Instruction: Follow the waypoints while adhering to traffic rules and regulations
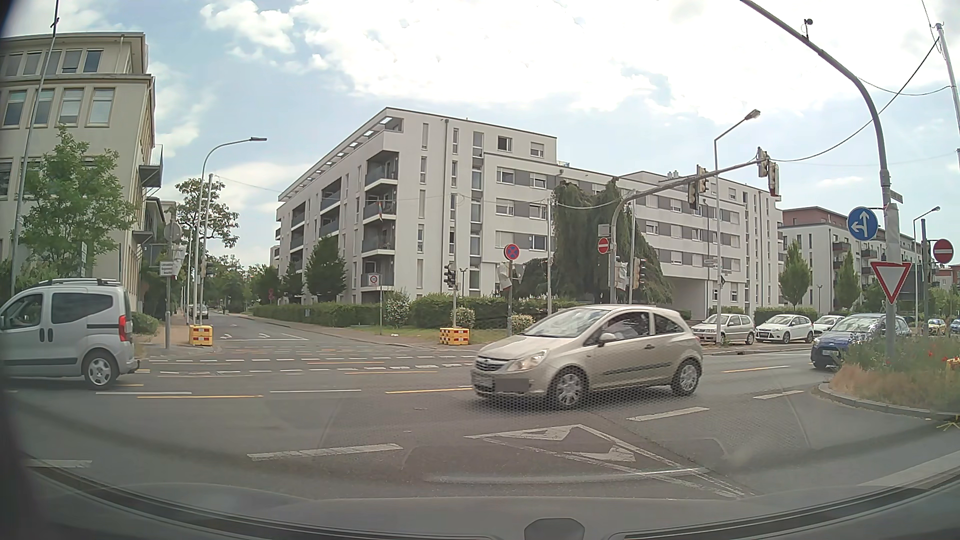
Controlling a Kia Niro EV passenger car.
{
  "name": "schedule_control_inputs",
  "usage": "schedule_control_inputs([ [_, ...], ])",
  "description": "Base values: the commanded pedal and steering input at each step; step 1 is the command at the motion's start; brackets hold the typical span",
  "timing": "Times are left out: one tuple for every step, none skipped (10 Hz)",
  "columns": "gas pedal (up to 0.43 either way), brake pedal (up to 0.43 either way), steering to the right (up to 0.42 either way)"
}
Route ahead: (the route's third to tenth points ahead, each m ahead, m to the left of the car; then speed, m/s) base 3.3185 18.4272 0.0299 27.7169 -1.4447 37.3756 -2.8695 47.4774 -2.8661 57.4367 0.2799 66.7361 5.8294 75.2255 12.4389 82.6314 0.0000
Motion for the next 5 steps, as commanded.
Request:
schedule_control_inputs([
  [0.0, 0.335, -0.883],
  [0.0, 0.341, -0.883],
  [0.0, 0.335, -0.883],
  [0.0, 0.335, -0.883],
  [0.0, 0.335, -0.883],
])
